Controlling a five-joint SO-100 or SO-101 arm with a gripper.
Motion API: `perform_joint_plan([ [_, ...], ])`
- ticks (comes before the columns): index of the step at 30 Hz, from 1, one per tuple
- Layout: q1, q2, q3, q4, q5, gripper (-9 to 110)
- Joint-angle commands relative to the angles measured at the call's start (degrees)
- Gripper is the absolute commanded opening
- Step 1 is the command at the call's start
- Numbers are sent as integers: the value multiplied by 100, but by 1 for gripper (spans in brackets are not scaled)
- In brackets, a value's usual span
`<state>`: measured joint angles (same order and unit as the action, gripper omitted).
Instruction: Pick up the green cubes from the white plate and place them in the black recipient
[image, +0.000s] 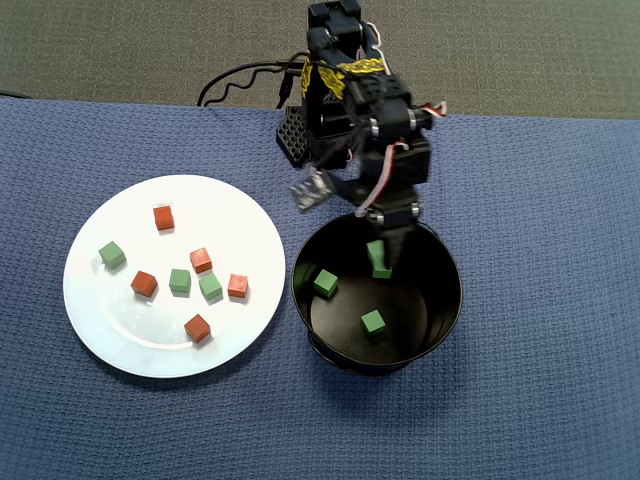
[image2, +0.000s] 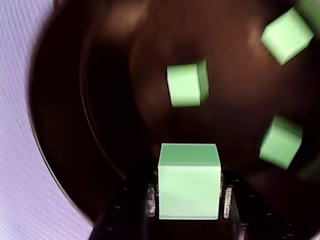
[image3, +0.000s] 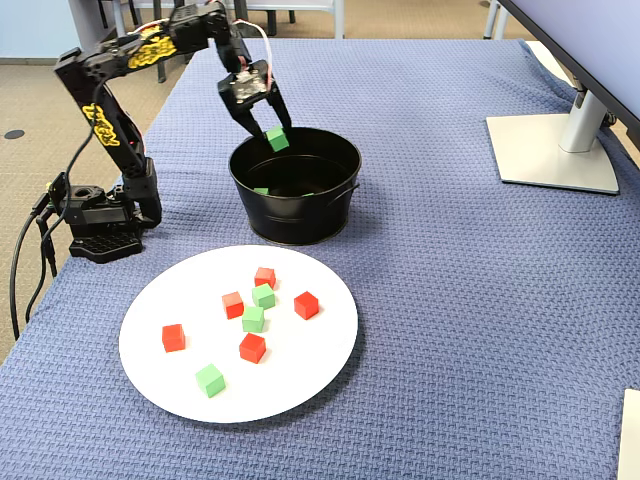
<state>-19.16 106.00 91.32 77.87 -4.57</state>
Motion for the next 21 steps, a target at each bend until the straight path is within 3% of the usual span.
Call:
perform_joint_plan([
  [1, 9, 185, -1046, 642, -316, 37],
  [4, 721, 598, -1292, 1002, -914, 35],
  [10, 3208, 905, -888, 1248, -2575, 34],
  [13, 4412, 791, 35, 114, -3551, 34],
  [17, 5221, 510, 1389, -1881, -4825, 36],
  [21, 5396, -79, 1608, -2830, -4992, 36],
])
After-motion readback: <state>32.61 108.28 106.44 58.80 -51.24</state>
